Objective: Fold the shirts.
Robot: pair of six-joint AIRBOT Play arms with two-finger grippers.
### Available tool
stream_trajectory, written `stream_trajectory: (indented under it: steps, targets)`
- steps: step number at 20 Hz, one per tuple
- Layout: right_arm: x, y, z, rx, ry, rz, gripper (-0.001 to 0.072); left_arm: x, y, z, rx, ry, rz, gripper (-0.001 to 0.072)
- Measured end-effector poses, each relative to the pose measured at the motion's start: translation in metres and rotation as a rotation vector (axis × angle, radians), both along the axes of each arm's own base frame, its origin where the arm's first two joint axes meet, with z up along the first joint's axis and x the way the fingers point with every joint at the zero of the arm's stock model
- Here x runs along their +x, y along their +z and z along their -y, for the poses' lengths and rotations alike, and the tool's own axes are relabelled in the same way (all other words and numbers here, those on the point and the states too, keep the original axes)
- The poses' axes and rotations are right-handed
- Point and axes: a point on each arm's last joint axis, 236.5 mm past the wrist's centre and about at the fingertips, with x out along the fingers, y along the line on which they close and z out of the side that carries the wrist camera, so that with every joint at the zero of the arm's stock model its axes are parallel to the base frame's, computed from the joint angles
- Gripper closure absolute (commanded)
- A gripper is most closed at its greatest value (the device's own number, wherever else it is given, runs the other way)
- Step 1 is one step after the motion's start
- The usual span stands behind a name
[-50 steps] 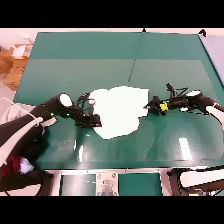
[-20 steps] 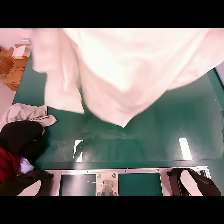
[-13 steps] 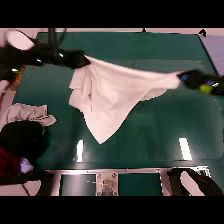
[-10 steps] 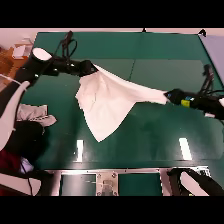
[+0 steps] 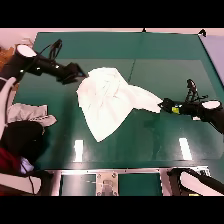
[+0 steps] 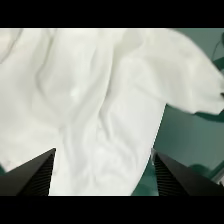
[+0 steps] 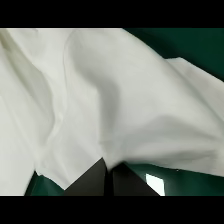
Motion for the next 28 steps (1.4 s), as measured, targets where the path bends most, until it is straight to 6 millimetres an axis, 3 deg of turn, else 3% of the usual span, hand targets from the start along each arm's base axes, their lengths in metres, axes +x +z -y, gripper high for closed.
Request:
stream_trajectory:
  steps: [3,7,9,11,15,16,18,19,20,23,25,27,28]
  targets:
    - [0.005,0.003,0.005,-0.006,-0.007,0.011,0.0697,-0.072,-0.028,-0.009,0.060,0.023,-0.174,0.0031]
    - [0.006,0.004,0.006,-0.008,-0.006,0.013,0.0697,-0.158,-0.085,0.015,0.080,0.050,-0.320,0.0050]
    - [0.003,0.004,0.003,0.001,0.006,0.006,0.0696,-0.190,-0.108,0.035,0.067,0.056,-0.364,0.0050]
    - [0.002,0.004,0.001,0.005,0.013,0.002,0.0697,-0.208,-0.126,0.054,0.055,0.074,-0.366,0.0050]
    - [-0.001,0.004,-0.002,0.015,0.025,-0.007,0.0697,-0.222,-0.139,0.084,0.039,0.104,-0.331,0.0051]
    - [-0.001,0.004,-0.002,0.015,0.026,-0.008,0.0697,-0.223,-0.141,0.087,0.040,0.116,-0.321,0.0092]
    - [-0.003,0.004,-0.004,0.021,0.034,-0.013,0.0697,-0.221,-0.148,0.088,0.050,0.146,-0.299,0.0415]
    - [-0.004,0.004,-0.005,0.024,0.038,-0.016,0.0696,-0.219,-0.152,0.088,0.056,0.161,-0.284,0.0610]
    - [-0.004,0.004,-0.006,0.027,0.041,-0.018,0.0697,-0.216,-0.155,0.087,0.062,0.174,-0.271,0.0678]
    - [-0.007,0.003,-0.008,0.034,0.051,-0.026,0.0697,-0.202,-0.153,0.086,0.055,0.201,-0.213,0.0679]
    - [-0.008,0.005,-0.010,0.038,0.058,-0.028,0.0698,-0.186,-0.141,0.085,0.043,0.200,-0.156,0.0680]
    - [-0.004,0.017,-0.008,0.037,0.059,-0.001,0.0698,-0.161,-0.105,0.086,0.002,0.182,-0.057,0.0680]
    - [0.002,0.031,-0.005,0.033,0.052,0.032,0.0698,-0.141,-0.074,0.084,-0.023,0.180,0.029,0.0680]
